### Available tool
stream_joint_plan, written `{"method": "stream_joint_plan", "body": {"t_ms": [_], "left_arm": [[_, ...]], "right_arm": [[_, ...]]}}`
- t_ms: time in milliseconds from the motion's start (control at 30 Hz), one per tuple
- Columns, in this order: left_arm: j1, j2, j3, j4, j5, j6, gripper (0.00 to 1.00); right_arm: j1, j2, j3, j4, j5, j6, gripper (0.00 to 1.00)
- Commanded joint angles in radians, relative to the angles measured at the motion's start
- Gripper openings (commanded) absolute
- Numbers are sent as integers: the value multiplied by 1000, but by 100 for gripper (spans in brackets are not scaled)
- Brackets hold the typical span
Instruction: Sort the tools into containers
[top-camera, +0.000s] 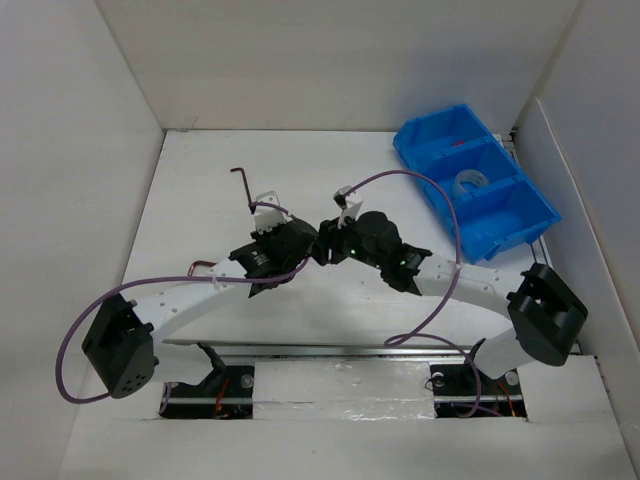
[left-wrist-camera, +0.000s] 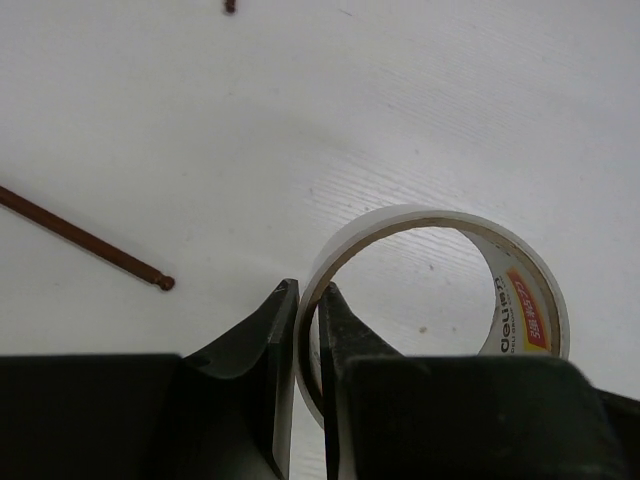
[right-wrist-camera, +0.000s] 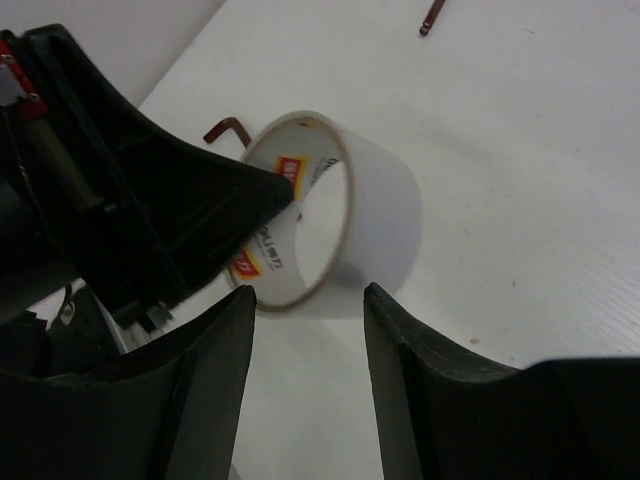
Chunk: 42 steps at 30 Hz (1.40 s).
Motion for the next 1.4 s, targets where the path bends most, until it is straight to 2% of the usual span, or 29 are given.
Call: {"method": "stream_joint_plan", "body": {"t_ms": [0,233,333,433,567,633,667,700,767,800,867,900,933,1033,1100,1133,1200,1267,1300,1367], "left_arm": [[-24,63,62,-61,-110,-72,0],[-76,140,107,-100,-165,-132,0],[-85,148,118,-101,-177,-141,0],[-107,148,122,-98,-189,-150,0],[-107,155,130,-92,-197,-146,0],[-107,167,137,-109,-202,-153,1],[-107,169,147,-115,-205,-158,8],[-107,171,148,-118,-208,-163,29],[-107,171,153,-114,-194,-157,41],[-107,164,154,-109,-185,-140,59],[-107,152,162,-115,-171,-131,79],[-107,137,167,-115,-160,-120,93],[-107,125,174,-124,-156,-97,99],[-107,68,188,-114,-125,-27,99],[-107,24,180,-97,-94,17,99],[-107,10,176,-50,-74,50,99],[-107,-26,144,15,14,158,99],[-107,-38,131,57,68,195,99],[-107,-38,127,57,79,207,99],[-107,-47,95,116,131,234,99]], "right_arm": [[62,39,109,-43,199,-1,53],[94,189,224,-195,426,36,53],[94,244,261,-237,482,62,51],[94,284,277,-232,465,73,48],[73,299,251,-174,433,91,1],[73,296,235,-133,439,88,0],[73,296,234,-134,442,85,0],[73,296,240,-134,445,79,0],[51,290,254,-149,444,64,0],[40,286,270,-155,436,52,0],[-8,267,290,-185,401,20,0],[-33,235,298,-200,387,10,0],[-61,217,306,-206,349,3,0],[-192,157,350,-238,281,-25,0],[-306,152,427,-328,299,-53,0],[-349,158,471,-431,287,-62,0],[-470,172,608,-500,247,-112,0],[-576,209,747,-615,191,-139,0],[-576,227,795,-616,191,-145,0],[-670,305,891,-703,195,-157,0]]}}
